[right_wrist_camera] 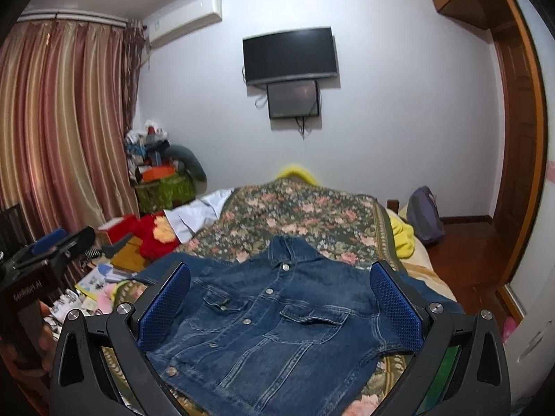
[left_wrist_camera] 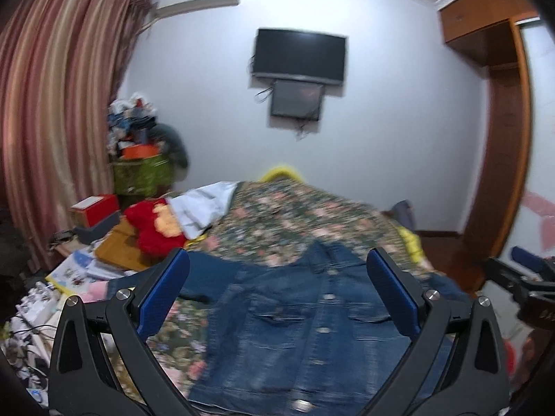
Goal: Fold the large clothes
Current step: 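Grasp the denim jacket sleeve with the left gripper and lift it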
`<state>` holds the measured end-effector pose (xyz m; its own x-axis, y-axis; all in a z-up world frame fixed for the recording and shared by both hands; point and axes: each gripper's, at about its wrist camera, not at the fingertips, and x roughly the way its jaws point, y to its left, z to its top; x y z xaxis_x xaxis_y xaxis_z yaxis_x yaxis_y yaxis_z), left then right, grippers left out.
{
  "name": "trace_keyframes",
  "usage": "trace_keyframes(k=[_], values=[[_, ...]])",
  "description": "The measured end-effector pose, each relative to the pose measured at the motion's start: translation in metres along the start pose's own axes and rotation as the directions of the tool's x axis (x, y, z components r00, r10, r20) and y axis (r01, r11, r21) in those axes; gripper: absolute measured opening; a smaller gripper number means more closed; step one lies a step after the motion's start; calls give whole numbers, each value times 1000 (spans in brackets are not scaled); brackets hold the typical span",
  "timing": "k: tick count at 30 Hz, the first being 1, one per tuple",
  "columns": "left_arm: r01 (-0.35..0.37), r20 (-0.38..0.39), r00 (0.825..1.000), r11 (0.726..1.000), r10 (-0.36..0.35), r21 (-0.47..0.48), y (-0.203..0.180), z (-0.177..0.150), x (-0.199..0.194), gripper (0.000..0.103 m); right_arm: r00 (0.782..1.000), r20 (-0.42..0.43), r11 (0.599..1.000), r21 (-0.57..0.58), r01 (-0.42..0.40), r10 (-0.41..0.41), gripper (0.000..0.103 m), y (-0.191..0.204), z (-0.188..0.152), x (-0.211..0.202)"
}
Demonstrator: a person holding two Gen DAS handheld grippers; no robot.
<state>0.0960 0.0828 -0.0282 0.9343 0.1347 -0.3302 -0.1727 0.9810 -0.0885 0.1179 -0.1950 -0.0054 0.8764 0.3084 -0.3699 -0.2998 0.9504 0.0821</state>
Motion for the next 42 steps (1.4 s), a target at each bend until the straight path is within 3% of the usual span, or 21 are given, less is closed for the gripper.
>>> trace_keyframes(k=[4, 8, 13, 18, 22, 25, 28, 29, 32, 34, 35, 37, 40, 42], values=[[-72, -77, 995, 997, 71, -15, 34, -2, 47, 103, 998, -56, 999, -34, 20, -22, 103, 4, 5, 52], [-145, -193, 972, 989, 137, -29, 74, -14, 102, 103, 993, -116, 998, -69, 3, -11, 103, 10, 10, 112], [-198, -359, 921, 975, 151, -97, 125, -50, 165, 103, 981, -194, 991, -132, -26, 0, 103, 21, 10, 188], [-231, -498, 860, 953, 107, -195, 165, -85, 217, 103, 948, -318, 981, -189, -51, -12, 103, 30, -2, 261], [-248, -563, 825, 931, 58, -267, 186, -101, 251, 103, 900, -435, 980, -182, -83, -5, 103, 25, -19, 315], [-245, -575, 818, 919, 25, -309, 199, -105, 273, 102, 860, -510, 983, -160, -89, -5, 103, 18, -33, 349], [-251, -601, 799, 895, -24, -369, 215, -110, 298, 85, 819, -574, 989, -115, -94, 11, 103, 8, -47, 378], [-258, -612, 790, 884, -39, -390, 220, -112, 306, 85, 803, -596, 990, -97, -100, 23, 103, 5, -51, 386], [-268, -598, 801, 873, -33, -407, 226, -110, 320, 84, 751, -657, 989, -56, -139, 68, 103, 0, -62, 408], [-288, -601, 799, 882, 7, -374, 228, -106, 328, 64, 712, -695, 986, -24, -167, 103, 103, -1, -68, 420], [-313, -610, 791, 884, 40, -347, 229, -105, 334, 58, 695, -709, 985, -8, -175, 118, 103, -2, -71, 425], [-369, -625, 770, 886, 124, -279, 231, -102, 341, 31, 665, -734, 984, 27, -174, 138, 103, -5, -78, 434], [-383, -607, 770, 903, 195, -197, 224, -91, 344, 17, 628, -760, 983, 77, -167, 166, 103, -11, -88, 442], [-385, -573, 781, 914, 249, -128, 210, -78, 341, 14, 617, -765, 981, 107, -162, 185, 103, -16, -91, 442]])
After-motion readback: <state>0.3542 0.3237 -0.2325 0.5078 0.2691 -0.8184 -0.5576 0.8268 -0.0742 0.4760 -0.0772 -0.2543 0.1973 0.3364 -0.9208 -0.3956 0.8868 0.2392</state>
